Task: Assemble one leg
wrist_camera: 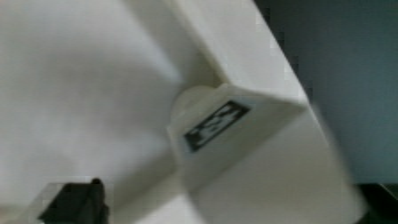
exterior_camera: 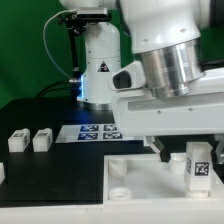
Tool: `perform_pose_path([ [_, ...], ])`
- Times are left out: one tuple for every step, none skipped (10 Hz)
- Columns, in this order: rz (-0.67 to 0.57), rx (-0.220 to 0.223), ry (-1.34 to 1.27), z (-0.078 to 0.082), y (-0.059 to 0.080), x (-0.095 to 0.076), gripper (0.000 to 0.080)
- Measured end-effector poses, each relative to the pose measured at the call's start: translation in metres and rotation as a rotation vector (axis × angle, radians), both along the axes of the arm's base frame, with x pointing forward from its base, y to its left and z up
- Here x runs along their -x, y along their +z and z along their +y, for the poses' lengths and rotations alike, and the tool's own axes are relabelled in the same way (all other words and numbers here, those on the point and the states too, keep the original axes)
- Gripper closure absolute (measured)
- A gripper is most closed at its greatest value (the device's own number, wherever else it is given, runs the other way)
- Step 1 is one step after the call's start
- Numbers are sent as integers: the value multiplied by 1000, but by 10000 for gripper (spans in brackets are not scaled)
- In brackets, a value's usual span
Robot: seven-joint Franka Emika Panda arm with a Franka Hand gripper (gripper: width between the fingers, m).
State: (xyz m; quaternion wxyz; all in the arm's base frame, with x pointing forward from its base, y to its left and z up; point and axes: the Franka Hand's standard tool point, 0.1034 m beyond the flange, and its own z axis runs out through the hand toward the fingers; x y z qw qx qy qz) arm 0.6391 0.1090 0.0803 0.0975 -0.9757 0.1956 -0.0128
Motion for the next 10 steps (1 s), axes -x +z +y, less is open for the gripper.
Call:
perform_pose_path([
  [-20,9,94,-1,1,-3,150],
  [-41,19,209,-1,-1,-3,150],
  [-59,27,307,-1,-4,-2,150],
  [-79,39,372,-4,-9,1,150],
  [-78,38,367,-5,-10,1,150],
  [-71,35,328,-4,-10,1,253],
  [-71,36,329,-5,-10,1,388],
  [-51,18,208,-1,-9,1,388],
  [-40,13,136,-1,-9,1,509],
  [-17,3,5,-1,-9,1,509],
])
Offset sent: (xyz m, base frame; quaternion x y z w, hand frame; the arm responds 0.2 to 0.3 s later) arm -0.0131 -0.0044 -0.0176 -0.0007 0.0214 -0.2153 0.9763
